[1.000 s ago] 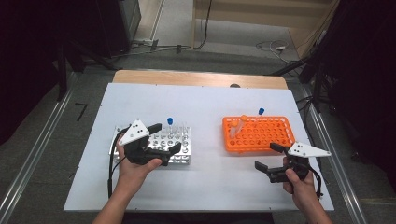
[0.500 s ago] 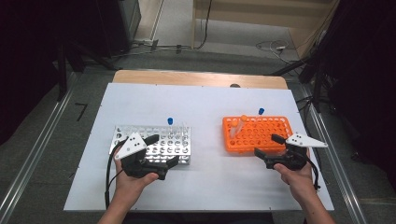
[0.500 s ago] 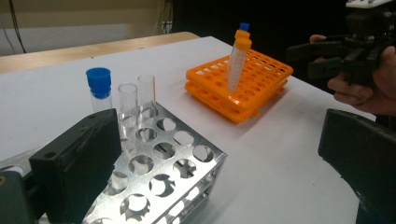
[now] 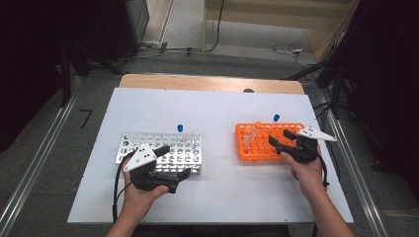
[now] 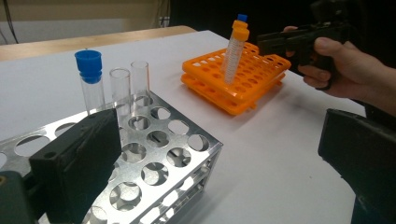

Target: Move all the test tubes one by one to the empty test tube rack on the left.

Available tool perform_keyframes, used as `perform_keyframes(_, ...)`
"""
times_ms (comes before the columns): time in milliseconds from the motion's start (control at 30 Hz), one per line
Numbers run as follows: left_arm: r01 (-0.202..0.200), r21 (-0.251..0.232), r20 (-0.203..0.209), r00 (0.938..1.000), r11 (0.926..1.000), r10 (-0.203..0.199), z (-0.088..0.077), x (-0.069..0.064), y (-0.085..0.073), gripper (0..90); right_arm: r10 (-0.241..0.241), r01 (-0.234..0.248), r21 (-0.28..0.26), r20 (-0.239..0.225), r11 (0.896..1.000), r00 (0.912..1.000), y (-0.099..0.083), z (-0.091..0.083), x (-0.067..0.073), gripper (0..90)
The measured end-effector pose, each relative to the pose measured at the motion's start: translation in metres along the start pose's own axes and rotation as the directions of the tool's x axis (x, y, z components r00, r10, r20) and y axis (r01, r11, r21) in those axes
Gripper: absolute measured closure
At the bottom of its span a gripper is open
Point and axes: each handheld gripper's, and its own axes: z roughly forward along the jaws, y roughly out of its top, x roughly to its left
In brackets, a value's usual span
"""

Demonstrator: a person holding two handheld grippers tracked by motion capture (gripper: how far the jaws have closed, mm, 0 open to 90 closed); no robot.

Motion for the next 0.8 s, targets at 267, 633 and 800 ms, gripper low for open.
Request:
perform_keyframes(267,-0.004,0.001,0.004,1.0,1.0,0.004,0.0,-0.001,0.0,0.0,0.058,-0.058,0.01,0.036,0.998,0.9977,0.001,0.021,-0.007,39.5)
perform_keyframes(633,-0.014,0.011,0.009,0.9999,0.9999,0.014,0.002,-0.003,-0.001,0.0,0.112,-0.114,0.033,0.062,0.993,0.9919,0.006,0.038,-0.009,54.9)
perform_keyframes(800,-0.013,0.009,0.011,0.9998,0.9999,0.013,0.004,-0.003,-0.001,0.0,0.07,-0.074,0.044,0.093,0.996,0.9932,0.007,0.043,-0.002,62.2)
